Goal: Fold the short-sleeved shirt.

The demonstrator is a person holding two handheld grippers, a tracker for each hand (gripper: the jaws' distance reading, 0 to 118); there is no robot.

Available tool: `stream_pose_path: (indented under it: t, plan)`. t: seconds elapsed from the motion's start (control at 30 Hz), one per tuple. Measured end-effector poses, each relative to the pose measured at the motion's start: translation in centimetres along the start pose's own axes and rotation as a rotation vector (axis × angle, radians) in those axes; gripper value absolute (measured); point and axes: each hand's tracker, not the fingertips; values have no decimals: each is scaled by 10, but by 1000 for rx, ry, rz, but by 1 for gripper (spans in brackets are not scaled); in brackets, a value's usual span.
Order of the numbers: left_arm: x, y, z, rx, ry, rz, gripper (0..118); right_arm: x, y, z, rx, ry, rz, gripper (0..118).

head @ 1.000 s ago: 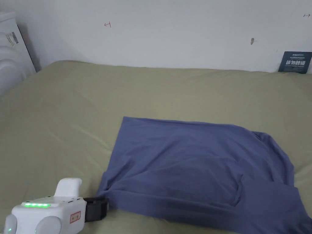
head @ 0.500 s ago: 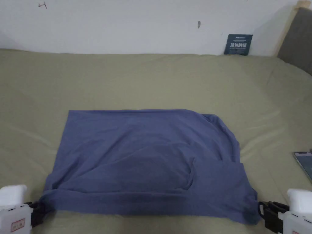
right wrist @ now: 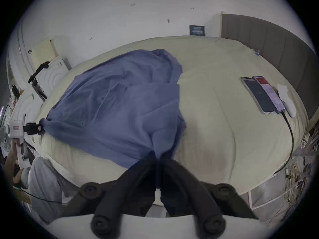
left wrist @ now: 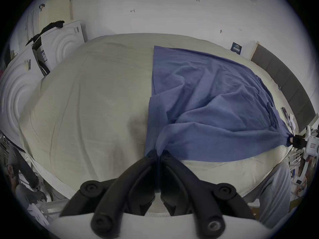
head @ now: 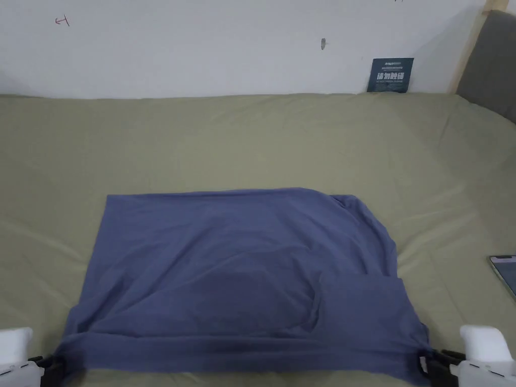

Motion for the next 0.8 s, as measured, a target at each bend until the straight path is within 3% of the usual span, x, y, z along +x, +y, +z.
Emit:
stream_pose_path:
  t: [0.07,0.37,0.7,0.8]
  plan:
    - [2,2,3,0,1,-2,2,3,3,4,-27,38,-43,5]
    - [-13,24,17,25,-57,-10,2,-4,29,30,45,28,13,5]
    - [-13,109,2,35,-94,-97,2,-20,133,8,74,19,105,5]
    - [-14,135,-17,15,-109,-106,2,-20,165,-19,57,21,98,5]
